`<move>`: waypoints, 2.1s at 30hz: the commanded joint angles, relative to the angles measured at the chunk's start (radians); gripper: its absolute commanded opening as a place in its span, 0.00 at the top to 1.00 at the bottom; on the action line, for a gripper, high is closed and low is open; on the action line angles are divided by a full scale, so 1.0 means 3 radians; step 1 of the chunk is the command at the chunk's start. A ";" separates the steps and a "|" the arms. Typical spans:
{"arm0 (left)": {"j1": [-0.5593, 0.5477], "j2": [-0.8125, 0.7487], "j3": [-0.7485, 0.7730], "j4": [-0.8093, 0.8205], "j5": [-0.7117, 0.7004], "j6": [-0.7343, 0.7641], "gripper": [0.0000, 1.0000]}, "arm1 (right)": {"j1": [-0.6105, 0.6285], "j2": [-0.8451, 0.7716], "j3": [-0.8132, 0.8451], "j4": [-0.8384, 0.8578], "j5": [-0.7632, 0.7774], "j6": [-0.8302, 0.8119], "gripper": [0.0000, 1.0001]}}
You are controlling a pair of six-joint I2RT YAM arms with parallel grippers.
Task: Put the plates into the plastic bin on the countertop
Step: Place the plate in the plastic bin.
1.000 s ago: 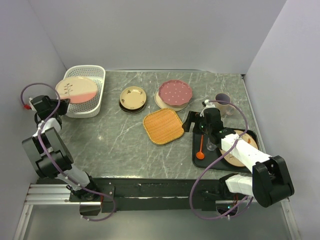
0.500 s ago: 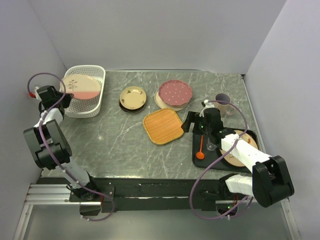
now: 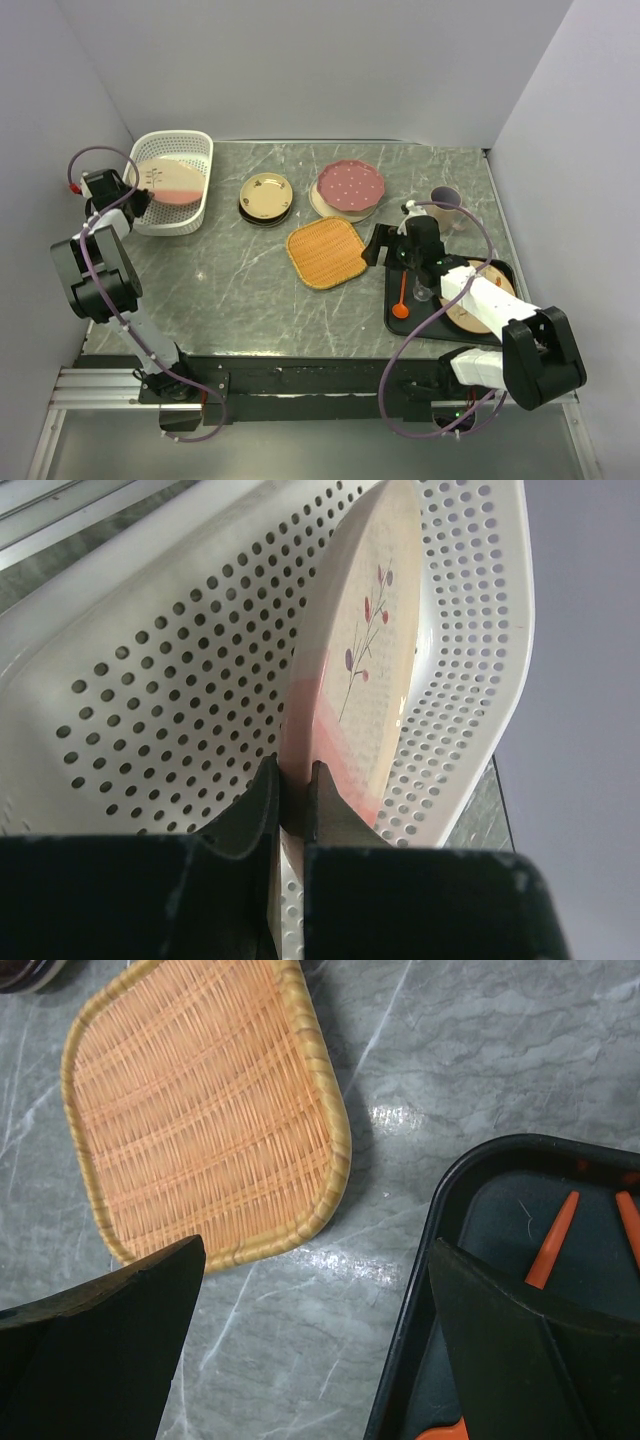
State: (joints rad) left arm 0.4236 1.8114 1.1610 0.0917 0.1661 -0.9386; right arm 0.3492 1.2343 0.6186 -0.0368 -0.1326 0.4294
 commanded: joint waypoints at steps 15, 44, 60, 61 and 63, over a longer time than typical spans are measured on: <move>-0.0016 0.0047 0.0384 0.0231 -0.0007 0.0050 0.68 | 0.0017 0.0063 0.0168 0.0092 -0.0049 -0.0010 0.00; -0.0190 -0.0250 0.0481 -0.0669 -0.0825 0.0388 0.22 | 0.0027 -0.0003 0.0106 0.0107 -0.0126 0.0016 0.00; -0.0630 -0.0863 0.0497 -0.0577 -0.0871 0.0700 0.01 | 0.0037 0.0022 0.0101 0.0210 -0.0167 -0.0005 0.00; -0.0665 -0.0879 0.0507 -0.0597 -0.0866 0.0720 0.01 | 0.0043 0.0022 0.0101 0.0205 -0.0167 -0.0005 0.00; -0.0696 -0.0904 0.0517 -0.0628 -0.0866 0.0771 0.01 | 0.0043 0.0022 0.0106 0.0199 -0.0167 -0.0005 0.00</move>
State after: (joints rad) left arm 0.2291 1.5806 1.2743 -0.0929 -0.0868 -0.7582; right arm 0.3511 1.2495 0.6228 -0.0074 -0.1780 0.4294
